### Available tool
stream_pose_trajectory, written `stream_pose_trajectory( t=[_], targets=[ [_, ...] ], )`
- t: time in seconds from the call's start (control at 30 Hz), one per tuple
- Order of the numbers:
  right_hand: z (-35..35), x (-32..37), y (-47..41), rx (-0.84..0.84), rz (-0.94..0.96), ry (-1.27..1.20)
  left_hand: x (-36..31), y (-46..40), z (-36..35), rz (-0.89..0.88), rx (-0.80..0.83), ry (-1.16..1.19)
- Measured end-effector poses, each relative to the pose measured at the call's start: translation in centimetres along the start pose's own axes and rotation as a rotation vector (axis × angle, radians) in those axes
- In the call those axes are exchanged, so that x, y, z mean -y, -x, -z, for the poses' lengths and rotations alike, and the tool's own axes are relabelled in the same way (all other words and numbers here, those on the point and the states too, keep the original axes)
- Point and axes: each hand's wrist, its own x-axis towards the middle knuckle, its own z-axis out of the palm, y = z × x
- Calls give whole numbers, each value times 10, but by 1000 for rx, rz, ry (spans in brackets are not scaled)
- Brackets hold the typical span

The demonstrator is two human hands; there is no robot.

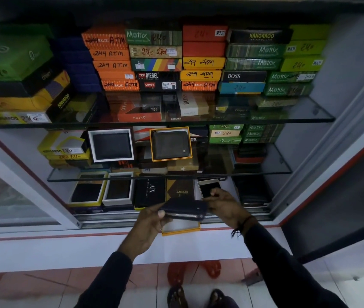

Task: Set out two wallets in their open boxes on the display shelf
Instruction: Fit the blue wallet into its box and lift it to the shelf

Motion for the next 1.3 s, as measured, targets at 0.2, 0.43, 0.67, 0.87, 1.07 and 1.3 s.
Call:
stream_pose_trajectory(
  t=[0.2, 0.43, 0.67, 0.87, 1.07, 1.3],
  targets=[
    [-30, -29, -15, -22, -165, -390, 9, -3, -20, 43, 120, -1],
    [-3, -47, -27, -26, -276, -141, -2, -3, 13, 43, -26, -329],
    [-24, -55, -44, -317, -101, 391, 14, -11, 8, 35, -86, -682],
    [-34, -65, -57, -352, -64, 922, 22, -16, 9, 25, -180, -913],
    [-39, -72, -60, -371, -16, 1033, 24, -19, 7, 14, -291, -1102],
    [-29, -77, -58, -379, -156, 920, 30, -22, 1, 108, -363, -1236]
  ],
)
